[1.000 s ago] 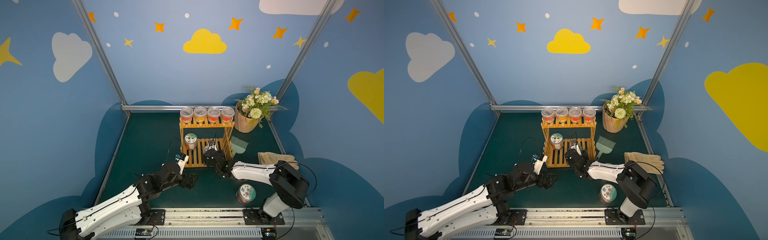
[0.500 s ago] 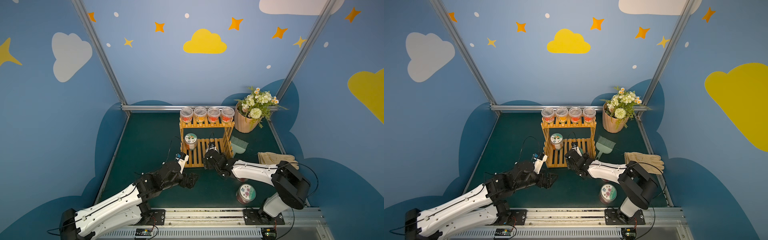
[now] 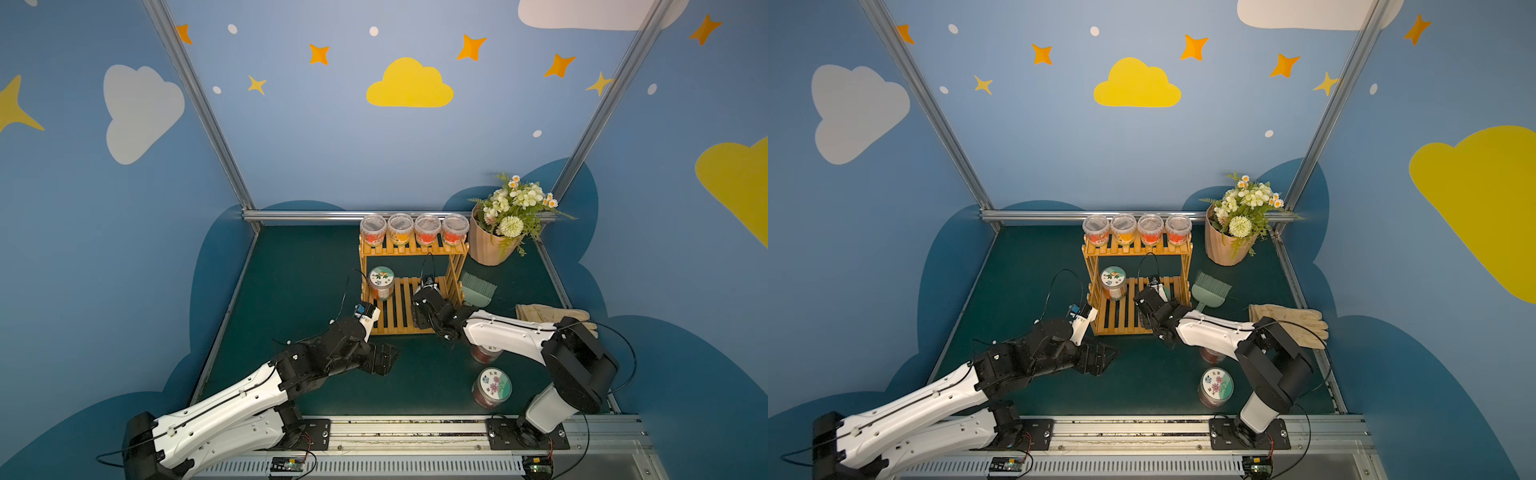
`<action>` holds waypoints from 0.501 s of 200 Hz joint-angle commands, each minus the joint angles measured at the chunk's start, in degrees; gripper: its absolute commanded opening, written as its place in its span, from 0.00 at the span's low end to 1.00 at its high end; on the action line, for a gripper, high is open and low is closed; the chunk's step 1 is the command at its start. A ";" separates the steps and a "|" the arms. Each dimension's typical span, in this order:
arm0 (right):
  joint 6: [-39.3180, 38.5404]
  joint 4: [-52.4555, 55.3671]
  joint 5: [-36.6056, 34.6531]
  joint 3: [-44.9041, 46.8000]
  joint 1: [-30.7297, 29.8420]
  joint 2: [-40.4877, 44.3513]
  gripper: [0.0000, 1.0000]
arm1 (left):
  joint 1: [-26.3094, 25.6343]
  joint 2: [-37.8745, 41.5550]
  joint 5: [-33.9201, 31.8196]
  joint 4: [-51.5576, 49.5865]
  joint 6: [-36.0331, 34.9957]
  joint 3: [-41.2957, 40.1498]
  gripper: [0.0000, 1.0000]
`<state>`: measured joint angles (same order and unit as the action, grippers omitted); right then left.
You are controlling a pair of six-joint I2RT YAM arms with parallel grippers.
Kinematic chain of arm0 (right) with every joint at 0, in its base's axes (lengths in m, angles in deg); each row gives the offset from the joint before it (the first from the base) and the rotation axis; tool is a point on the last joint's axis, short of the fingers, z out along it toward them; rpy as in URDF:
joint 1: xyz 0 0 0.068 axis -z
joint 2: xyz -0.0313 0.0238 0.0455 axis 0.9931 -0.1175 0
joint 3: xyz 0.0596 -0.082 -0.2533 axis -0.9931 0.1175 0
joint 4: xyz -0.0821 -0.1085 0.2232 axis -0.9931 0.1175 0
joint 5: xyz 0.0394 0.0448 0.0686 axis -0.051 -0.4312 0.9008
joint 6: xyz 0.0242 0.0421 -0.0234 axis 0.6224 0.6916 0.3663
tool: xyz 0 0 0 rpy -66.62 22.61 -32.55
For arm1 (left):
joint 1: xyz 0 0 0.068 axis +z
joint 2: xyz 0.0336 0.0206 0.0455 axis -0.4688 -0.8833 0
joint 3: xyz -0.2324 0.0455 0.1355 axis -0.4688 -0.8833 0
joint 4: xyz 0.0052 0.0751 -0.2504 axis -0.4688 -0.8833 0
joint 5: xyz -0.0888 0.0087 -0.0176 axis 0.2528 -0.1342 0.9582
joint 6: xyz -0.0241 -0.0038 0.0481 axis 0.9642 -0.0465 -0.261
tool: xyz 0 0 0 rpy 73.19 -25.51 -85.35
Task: Place the seed container on the shelf
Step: Place the seed jar on the shelf.
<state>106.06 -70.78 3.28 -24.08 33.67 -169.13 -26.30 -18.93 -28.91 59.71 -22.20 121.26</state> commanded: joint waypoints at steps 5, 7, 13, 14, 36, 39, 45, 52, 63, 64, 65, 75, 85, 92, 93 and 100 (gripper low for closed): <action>1.74 0.05 -3.87 -2.67 0.54 -3.09 0.82 | 0.25 1.77 0.12 -1.94 -0.01 0.73 1.00; 2.00 0.32 -4.23 -2.86 0.54 -3.24 0.82 | 0.22 1.91 0.15 -1.89 0.11 0.59 1.00; 2.66 1.17 -5.35 -3.40 0.61 -3.75 0.83 | 0.21 2.56 0.08 -1.62 0.64 -0.02 1.00; 2.86 1.33 -5.57 -3.49 0.62 -3.83 0.84 | 0.21 2.67 0.07 -1.55 0.70 -0.10 1.00; 5.07 2.82 -8.71 -4.01 0.79 -4.73 0.86 | 0.21 4.86 -0.44 -0.91 1.92 -1.93 1.00; 5.28 2.82 -8.77 -4.01 0.87 -4.77 0.86 | 0.21 5.12 -0.53 -0.92 1.95 -2.07 1.00; 5.82 3.05 -8.57 -4.07 1.13 -4.85 0.86 | 0.22 5.56 -0.84 -0.95 2.04 -2.20 1.00; 6.62 3.61 -8.28 -4.25 1.38 -4.87 0.85 | 0.21 5.79 -1.10 -1.01 2.06 -2.23 1.00; 8.18 4.91 -8.29 -4.49 1.62 -4.71 0.84 | 0.21 6.03 -1.40 -1.14 1.95 -2.19 1.00; 8.46 5.10 -8.33 -4.51 1.73 -4.70 0.84 | 0.21 6.03 -1.41 -1.09 1.93 -2.11 1.00; 8.46 5.10 -8.33 -4.51 1.73 -4.70 0.84 | 0.21 6.03 -1.41 -1.12 1.96 -2.07 1.00; 9.43 5.37 -8.04 -4.45 1.82 -4.24 0.84 | 0.21 5.94 -1.48 -1.22 1.83 -1.99 1.00; 9.08 5.56 -6.56 -4.64 1.87 -3.63 0.84 | 0.20 5.76 -1.34 -1.14 1.73 -1.86 1.00; 9.00 5.85 -5.22 -4.76 1.94 -3.12 0.87 | 0.20 5.48 -1.20 -1.14 1.70 -1.81 1.00; 9.01 5.92 -4.98 -4.78 1.94 -3.02 0.88 | 0.20 5.40 -1.18 -1.09 1.71 -1.83 1.00; 9.14 6.66 -3.95 -4.94 1.85 -2.42 0.91 | 0.21 5.21 -1.16 -1.09 1.52 -1.77 1.00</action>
<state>113.62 -68.13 -2.38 -27.56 35.24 -173.09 -26.30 -13.40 -29.50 58.88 -20.48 119.49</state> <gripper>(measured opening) 0.871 0.998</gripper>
